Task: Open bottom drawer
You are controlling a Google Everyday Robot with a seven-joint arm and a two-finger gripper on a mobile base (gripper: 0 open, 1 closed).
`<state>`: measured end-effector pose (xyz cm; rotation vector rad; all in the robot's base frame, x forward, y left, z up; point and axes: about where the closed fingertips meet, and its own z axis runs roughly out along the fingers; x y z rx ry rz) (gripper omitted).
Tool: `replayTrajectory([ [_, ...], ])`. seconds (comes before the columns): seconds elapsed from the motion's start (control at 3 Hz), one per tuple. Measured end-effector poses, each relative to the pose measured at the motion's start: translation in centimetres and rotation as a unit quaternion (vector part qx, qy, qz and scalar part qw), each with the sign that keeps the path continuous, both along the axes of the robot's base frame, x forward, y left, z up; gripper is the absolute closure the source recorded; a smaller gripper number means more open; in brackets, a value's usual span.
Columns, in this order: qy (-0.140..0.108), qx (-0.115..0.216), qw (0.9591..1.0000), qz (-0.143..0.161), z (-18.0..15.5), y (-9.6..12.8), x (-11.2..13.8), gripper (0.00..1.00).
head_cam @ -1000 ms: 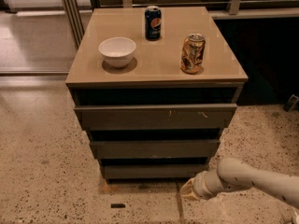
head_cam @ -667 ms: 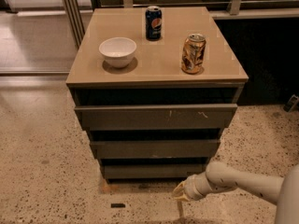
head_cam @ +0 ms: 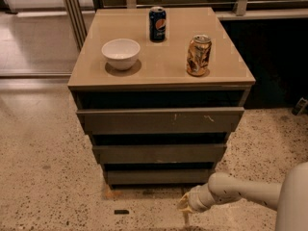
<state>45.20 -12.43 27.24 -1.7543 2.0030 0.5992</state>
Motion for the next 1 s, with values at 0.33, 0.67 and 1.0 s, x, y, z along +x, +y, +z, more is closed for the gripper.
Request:
replayTrajectory([
  [0.33,-0.038,-0.045,0.9980,0.023,-1.0,-1.0,0.6,0.81],
  [0.67,-0.081,-0.074,0.9932,0.038,-1.5,-2.2,2.8,0.58],
  [1.0,-0.111,-0.066,0.9910,0.036,-2.0,-3.1,4.9,0.35],
])
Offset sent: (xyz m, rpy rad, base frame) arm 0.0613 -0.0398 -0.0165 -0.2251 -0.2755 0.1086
